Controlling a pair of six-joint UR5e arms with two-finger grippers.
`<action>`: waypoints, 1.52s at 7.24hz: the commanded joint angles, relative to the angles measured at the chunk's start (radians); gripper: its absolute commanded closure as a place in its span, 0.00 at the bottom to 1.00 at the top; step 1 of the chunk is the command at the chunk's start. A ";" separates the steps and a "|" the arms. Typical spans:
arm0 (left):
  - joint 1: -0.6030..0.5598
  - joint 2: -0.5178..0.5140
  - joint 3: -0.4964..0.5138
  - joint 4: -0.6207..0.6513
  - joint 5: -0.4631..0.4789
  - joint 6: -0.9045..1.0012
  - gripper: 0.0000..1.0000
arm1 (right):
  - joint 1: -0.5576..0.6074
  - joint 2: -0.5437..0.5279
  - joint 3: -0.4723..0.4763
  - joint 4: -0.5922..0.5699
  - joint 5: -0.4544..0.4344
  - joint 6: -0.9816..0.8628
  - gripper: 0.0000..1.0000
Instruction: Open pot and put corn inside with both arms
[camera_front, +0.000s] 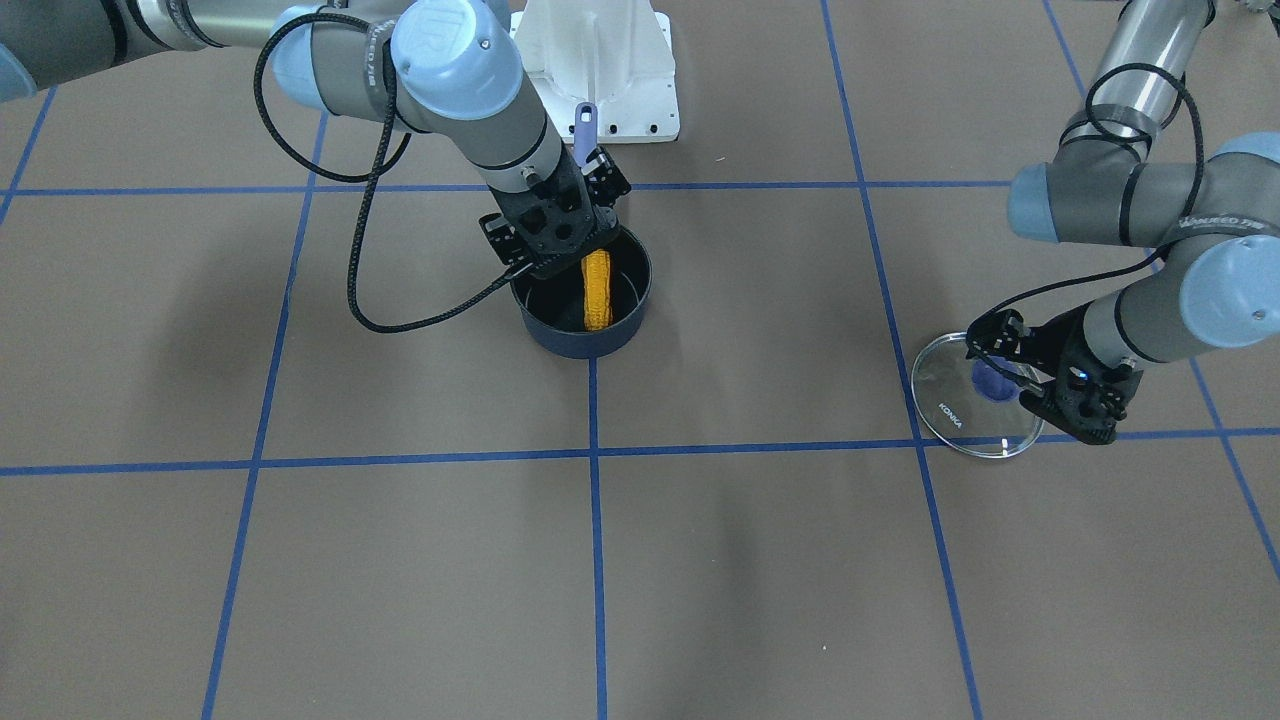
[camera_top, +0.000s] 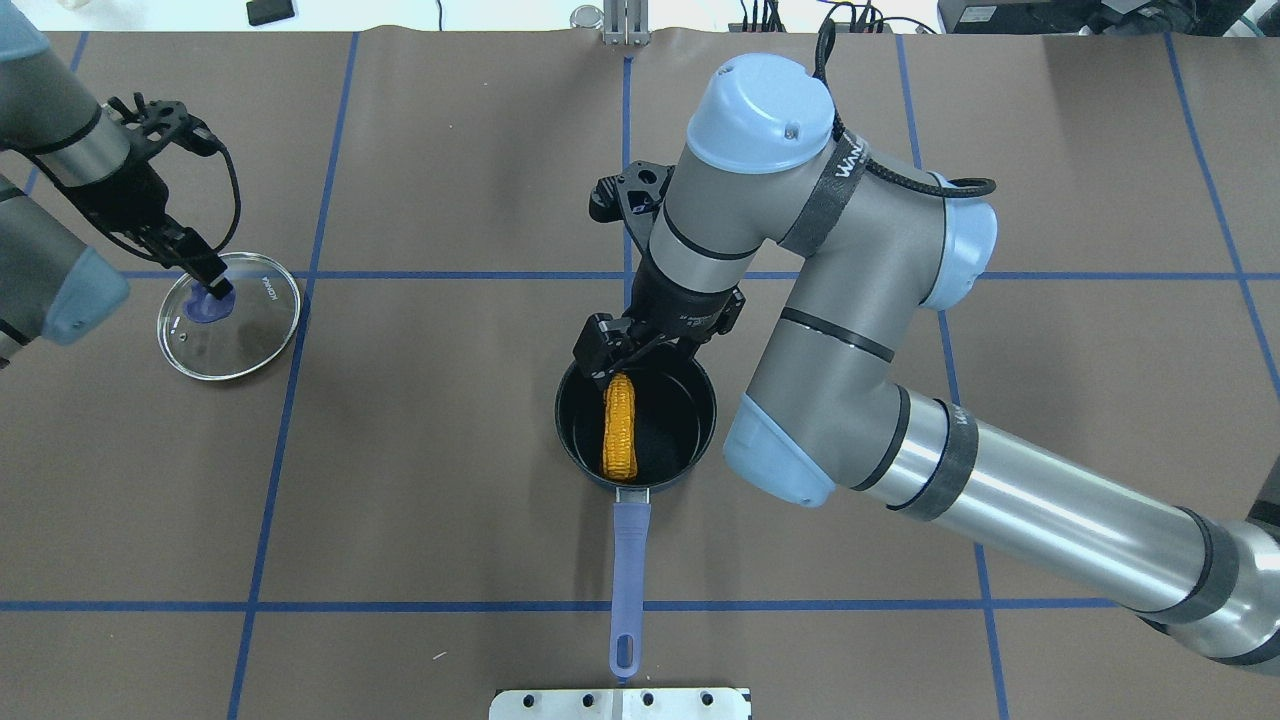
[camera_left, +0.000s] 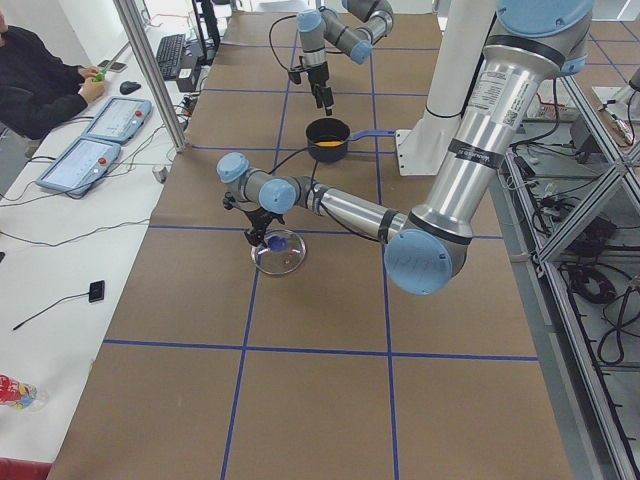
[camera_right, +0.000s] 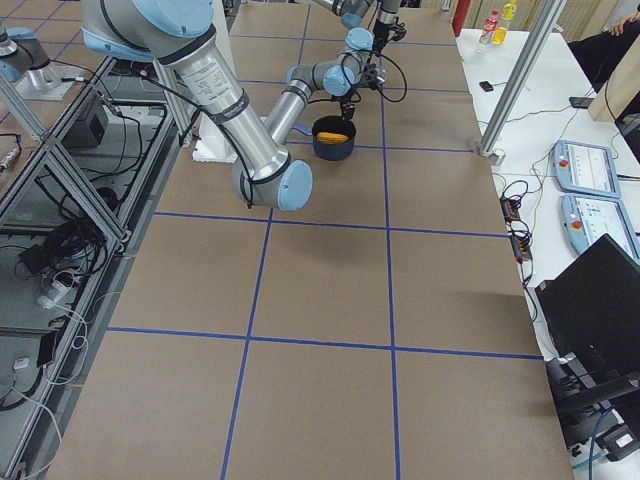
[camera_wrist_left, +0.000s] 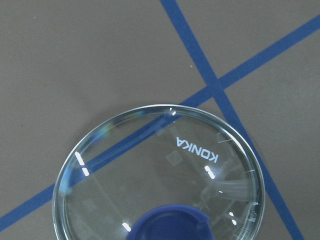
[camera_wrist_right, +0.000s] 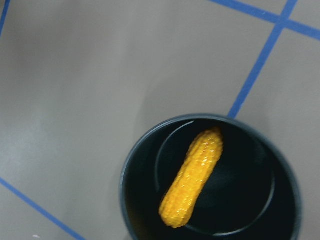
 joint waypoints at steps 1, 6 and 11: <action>-0.122 0.005 -0.004 0.007 -0.002 0.002 0.00 | 0.093 -0.049 0.018 -0.001 0.012 -0.006 0.00; -0.282 0.080 0.016 0.013 0.074 0.101 0.00 | 0.332 -0.291 0.074 -0.012 -0.054 -0.286 0.00; -0.371 0.137 0.083 0.004 0.087 0.172 0.00 | 0.563 -0.546 0.059 -0.016 -0.042 -0.523 0.00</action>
